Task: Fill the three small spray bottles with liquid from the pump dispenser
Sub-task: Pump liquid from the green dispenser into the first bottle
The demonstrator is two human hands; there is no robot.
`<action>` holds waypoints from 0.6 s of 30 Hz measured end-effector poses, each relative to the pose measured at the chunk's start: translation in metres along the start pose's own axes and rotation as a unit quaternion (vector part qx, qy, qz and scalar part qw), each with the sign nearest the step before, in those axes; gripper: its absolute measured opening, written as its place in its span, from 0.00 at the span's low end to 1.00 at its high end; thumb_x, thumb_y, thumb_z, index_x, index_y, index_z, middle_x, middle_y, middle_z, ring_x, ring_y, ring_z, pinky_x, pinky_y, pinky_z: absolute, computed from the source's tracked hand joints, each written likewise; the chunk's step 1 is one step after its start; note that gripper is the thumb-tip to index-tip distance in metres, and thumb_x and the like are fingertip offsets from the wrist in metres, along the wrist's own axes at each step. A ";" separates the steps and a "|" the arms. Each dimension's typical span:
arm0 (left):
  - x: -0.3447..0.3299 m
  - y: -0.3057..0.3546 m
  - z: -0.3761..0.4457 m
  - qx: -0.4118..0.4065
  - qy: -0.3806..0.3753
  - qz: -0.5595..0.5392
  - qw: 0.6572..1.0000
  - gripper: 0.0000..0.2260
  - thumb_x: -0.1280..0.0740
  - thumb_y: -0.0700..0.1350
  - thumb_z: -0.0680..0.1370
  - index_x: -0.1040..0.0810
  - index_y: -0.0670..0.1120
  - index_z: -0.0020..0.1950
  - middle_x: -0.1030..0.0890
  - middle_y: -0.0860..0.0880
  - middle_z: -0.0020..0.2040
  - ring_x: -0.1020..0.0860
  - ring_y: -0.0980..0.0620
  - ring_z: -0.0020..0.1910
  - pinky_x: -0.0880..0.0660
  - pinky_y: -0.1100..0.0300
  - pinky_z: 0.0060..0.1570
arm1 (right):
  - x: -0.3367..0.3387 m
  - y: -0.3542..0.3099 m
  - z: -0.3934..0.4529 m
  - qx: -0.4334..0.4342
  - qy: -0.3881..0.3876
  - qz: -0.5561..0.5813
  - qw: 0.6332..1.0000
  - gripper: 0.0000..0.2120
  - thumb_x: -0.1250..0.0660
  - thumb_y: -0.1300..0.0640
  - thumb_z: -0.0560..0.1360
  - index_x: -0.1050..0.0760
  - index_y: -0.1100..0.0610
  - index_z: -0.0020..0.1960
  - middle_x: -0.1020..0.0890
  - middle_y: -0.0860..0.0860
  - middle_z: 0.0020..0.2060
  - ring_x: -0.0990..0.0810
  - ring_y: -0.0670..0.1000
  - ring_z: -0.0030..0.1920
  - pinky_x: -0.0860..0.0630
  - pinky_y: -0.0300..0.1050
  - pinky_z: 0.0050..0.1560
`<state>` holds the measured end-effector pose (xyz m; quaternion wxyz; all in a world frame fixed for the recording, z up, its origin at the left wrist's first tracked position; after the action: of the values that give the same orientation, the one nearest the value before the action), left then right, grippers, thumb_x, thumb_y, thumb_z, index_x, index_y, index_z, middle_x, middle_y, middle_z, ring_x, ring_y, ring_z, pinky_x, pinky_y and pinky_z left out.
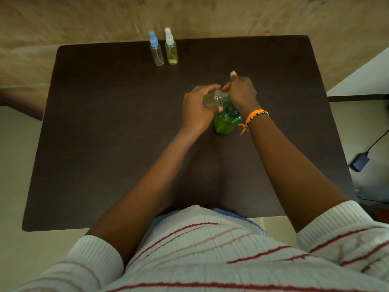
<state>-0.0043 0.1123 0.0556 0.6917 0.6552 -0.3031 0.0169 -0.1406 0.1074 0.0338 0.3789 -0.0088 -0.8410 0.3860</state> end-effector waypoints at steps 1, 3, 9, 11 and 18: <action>0.000 -0.001 -0.001 0.001 0.000 0.004 1.000 0.23 0.25 0.38 0.65 0.21 0.48 0.58 0.21 0.49 0.55 0.24 0.50 0.57 0.29 0.54 0.61 | 0.000 0.002 -0.001 0.004 0.010 0.002 1.000 0.25 0.51 0.45 0.82 0.19 0.53 0.44 0.24 0.58 0.64 0.30 0.61 0.67 0.37 0.57 0.70; -0.002 -0.002 -0.001 0.005 -0.001 0.007 1.000 0.23 0.25 0.38 0.65 0.21 0.47 0.58 0.21 0.50 0.55 0.23 0.51 0.56 0.29 0.57 0.61 | -0.001 0.005 0.000 0.005 0.017 0.009 1.000 0.24 0.51 0.46 0.82 0.18 0.54 0.49 0.24 0.58 0.64 0.30 0.61 0.67 0.37 0.58 0.70; -0.001 0.001 -0.002 -0.005 0.000 0.007 1.000 0.23 0.25 0.37 0.64 0.21 0.46 0.58 0.21 0.48 0.55 0.23 0.50 0.56 0.30 0.50 0.62 | -0.003 0.005 0.004 0.010 0.015 0.003 1.000 0.23 0.51 0.46 0.82 0.21 0.52 0.42 0.23 0.56 0.63 0.30 0.61 0.67 0.38 0.56 0.70; 0.000 0.002 -0.001 -0.006 -0.002 0.003 1.000 0.23 0.25 0.37 0.64 0.21 0.46 0.58 0.21 0.48 0.55 0.23 0.49 0.56 0.30 0.49 0.62 | -0.002 0.003 0.006 0.002 -0.004 -0.001 1.000 0.25 0.51 0.43 0.82 0.22 0.53 0.38 0.24 0.56 0.65 0.30 0.61 0.67 0.38 0.56 0.71; 0.000 0.000 -0.001 -0.003 -0.003 -0.006 1.000 0.23 0.25 0.38 0.64 0.21 0.47 0.58 0.22 0.51 0.52 0.23 0.49 0.55 0.29 0.47 0.61 | -0.004 0.003 0.014 -0.005 -0.019 -0.013 1.000 0.25 0.52 0.43 0.81 0.19 0.53 0.46 0.25 0.57 0.66 0.31 0.62 0.68 0.38 0.56 0.71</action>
<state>-0.0046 0.1131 0.0556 0.6927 0.6551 -0.3013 0.0102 -0.1475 0.0998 0.0234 0.3673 0.0077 -0.8502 0.3770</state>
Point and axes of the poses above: each hand's wrist, its own z-axis towards the middle knuckle, its own x-axis out of the back of the hand, y = z × x, the point moved 1 cm from there along z, towards the middle knuckle
